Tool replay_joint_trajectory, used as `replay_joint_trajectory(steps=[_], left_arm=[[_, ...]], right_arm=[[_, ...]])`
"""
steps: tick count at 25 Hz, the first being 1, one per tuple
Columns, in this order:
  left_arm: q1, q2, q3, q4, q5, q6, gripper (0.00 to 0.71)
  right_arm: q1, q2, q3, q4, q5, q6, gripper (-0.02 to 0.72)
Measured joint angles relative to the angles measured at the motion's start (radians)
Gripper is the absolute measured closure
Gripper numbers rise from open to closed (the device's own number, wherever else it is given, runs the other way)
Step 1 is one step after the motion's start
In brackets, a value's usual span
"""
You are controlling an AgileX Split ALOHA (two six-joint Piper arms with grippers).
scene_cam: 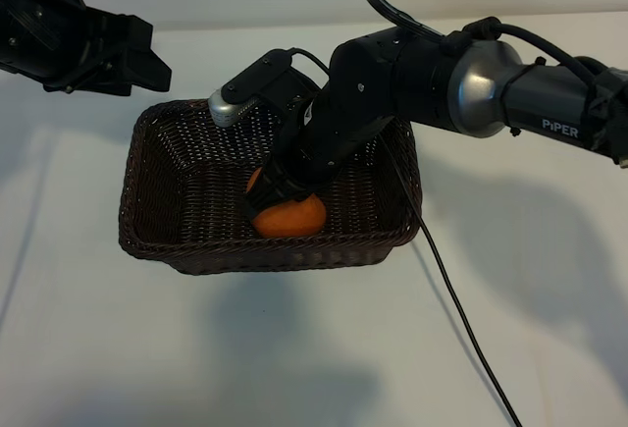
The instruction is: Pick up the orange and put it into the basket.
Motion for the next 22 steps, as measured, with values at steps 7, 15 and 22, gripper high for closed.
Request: replay_joint_trajectory(steps=[7, 15, 22], left_arm=[[0.000, 0.000, 0.010, 0.013, 0.000, 0.000, 0.208], [0.000, 0.000, 0.010, 0.046, 0.000, 0.000, 0.208], [0.000, 0.000, 0.010, 0.062, 0.000, 0.000, 0.208]], right_arm=[[0.000, 0.000, -0.001, -0.001, 0.000, 0.003, 0.145], [0.000, -0.028, -0.001, -0.032, 0.021, 0.050, 0.003], [-0.032, -0.139, -0.001, -0.135, 0.098, 0.149, 0.037]])
